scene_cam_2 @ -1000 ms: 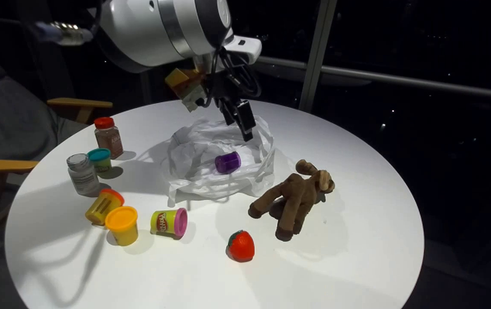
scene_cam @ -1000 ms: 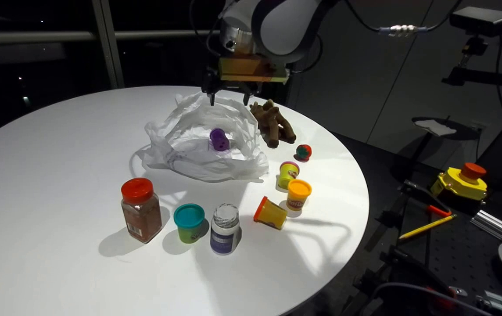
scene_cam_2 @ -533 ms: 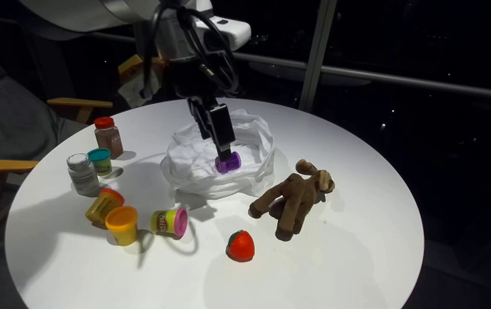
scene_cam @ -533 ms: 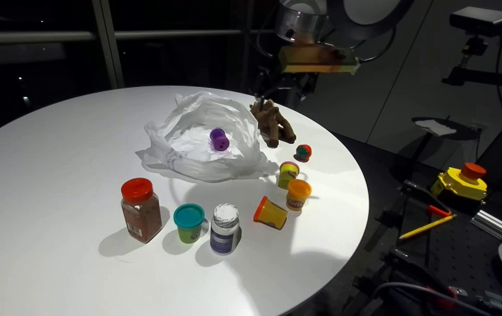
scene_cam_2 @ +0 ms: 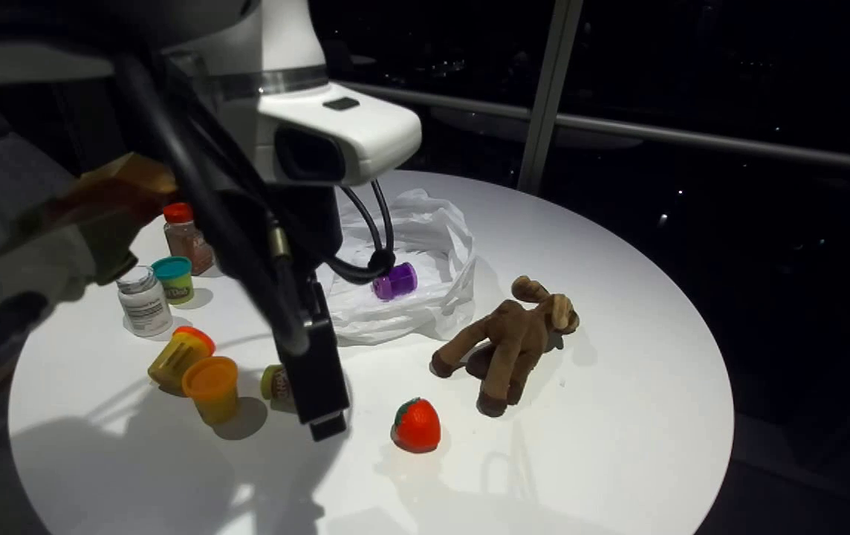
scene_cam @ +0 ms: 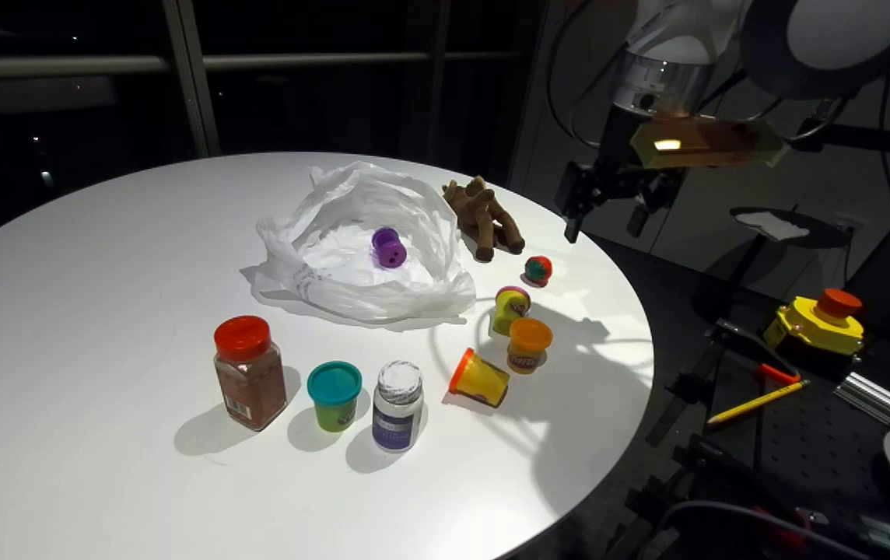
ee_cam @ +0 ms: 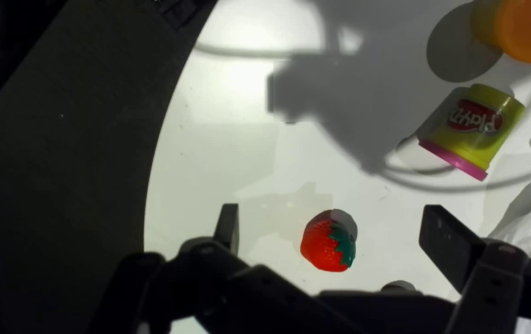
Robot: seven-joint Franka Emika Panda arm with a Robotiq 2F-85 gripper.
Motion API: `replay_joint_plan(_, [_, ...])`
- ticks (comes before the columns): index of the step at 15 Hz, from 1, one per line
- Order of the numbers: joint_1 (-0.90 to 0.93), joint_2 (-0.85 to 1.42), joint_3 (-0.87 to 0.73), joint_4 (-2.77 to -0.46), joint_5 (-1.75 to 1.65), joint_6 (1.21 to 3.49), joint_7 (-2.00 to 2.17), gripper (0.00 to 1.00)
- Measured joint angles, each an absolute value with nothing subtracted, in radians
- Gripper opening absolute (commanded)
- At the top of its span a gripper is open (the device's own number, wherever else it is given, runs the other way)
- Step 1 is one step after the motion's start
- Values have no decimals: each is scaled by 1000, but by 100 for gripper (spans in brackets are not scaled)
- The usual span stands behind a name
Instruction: Place the containers, strawberry and toy deer inside the plastic
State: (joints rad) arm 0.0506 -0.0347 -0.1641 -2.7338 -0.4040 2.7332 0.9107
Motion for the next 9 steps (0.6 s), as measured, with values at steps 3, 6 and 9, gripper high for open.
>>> replay_joint_plan(3, [6, 17, -146, -2760, -386, 2864, 900, 100])
replay_joint_plan(6, [-7, 102, -169, -2748, -471, 2980, 959, 100])
replay_joint_plan(9, [4, 174, -233, -2704, -610, 3019, 1058, 100])
